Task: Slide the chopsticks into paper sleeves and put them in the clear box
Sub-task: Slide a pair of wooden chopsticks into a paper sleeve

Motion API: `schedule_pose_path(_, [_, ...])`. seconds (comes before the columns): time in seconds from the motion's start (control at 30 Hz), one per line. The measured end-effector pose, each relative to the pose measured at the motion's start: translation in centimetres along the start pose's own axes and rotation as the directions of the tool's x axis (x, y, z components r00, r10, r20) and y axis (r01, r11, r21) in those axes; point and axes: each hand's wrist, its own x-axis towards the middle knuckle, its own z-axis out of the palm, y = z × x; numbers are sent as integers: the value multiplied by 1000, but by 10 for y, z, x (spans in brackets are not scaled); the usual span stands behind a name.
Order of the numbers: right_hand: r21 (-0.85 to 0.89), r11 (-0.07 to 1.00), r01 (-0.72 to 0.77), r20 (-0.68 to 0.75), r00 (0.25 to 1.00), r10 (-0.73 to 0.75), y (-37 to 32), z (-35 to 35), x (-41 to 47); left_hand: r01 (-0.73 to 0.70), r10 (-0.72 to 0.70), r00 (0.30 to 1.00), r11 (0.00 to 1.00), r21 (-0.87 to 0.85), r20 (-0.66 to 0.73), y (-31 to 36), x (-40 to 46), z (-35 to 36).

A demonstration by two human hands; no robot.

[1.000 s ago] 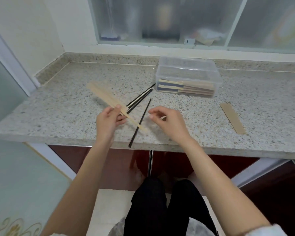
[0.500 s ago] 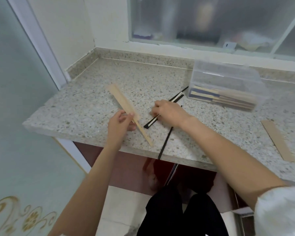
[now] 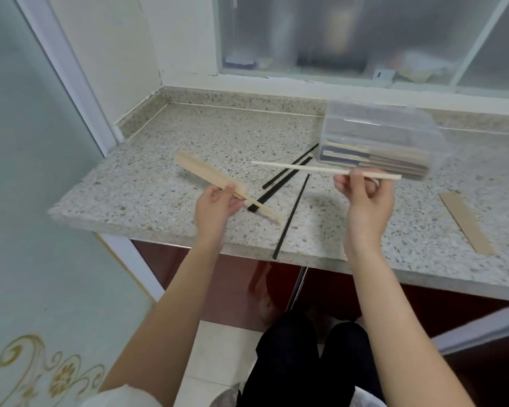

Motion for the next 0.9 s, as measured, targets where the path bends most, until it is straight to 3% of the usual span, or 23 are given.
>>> schedule_pose_path(0.1, [106,977,-186,1,982,187,-1,-21,-7,34,-34,999,996,-87,6,2,-13,16])
schedule_pose_path(0.23, [134,970,-203,-12,978,207,-4,-40,-12,55,-59,998,981,-184,-17,4,-28,32])
schedule_pose_path(0.47, [116,982,-150,-25,988,154,-14,-60,-12,84,-83,996,974,-209,12,3,-45,47])
schedule_pose_path(0.73, [108,985,-132,88,989,123,-16,-81,-9,107,-97,994,974,-198,56,-1,-52,55])
schedule_pose_path(0.9, [25,1000,-13,117,993,10,-18,-91,-10,107,-95,993,976,-190,71,-3,-55,60])
